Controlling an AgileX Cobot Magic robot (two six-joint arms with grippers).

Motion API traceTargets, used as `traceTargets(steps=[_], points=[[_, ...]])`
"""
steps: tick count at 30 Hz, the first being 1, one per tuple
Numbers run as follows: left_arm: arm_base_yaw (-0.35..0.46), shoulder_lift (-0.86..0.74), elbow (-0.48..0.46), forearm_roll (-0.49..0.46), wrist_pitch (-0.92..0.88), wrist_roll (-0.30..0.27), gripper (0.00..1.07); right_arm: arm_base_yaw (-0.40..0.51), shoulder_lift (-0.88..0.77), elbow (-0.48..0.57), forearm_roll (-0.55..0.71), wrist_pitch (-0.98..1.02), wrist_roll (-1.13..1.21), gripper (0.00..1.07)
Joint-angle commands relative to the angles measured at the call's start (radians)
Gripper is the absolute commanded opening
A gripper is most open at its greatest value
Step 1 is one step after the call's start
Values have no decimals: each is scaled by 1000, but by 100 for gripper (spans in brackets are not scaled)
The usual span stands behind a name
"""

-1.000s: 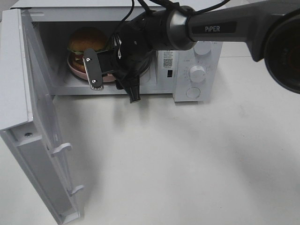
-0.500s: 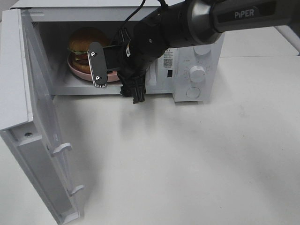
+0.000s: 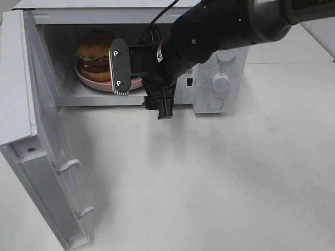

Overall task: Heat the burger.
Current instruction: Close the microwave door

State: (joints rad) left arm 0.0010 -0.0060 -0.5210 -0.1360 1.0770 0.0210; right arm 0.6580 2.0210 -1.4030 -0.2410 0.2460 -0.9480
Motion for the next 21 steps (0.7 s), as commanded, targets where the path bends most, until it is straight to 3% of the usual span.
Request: traceTargets(steps=[1,13,21], points=[[0,-15,4,0,-8,2,98,-5,-68,77,-5,-36,64,80],[0,-15,4,0,-8,2,98,-5,-244,287,1,-88,232,76],[0,-15,4,0,-8,2,98,-3,-369,422,7,-84,483,76]])
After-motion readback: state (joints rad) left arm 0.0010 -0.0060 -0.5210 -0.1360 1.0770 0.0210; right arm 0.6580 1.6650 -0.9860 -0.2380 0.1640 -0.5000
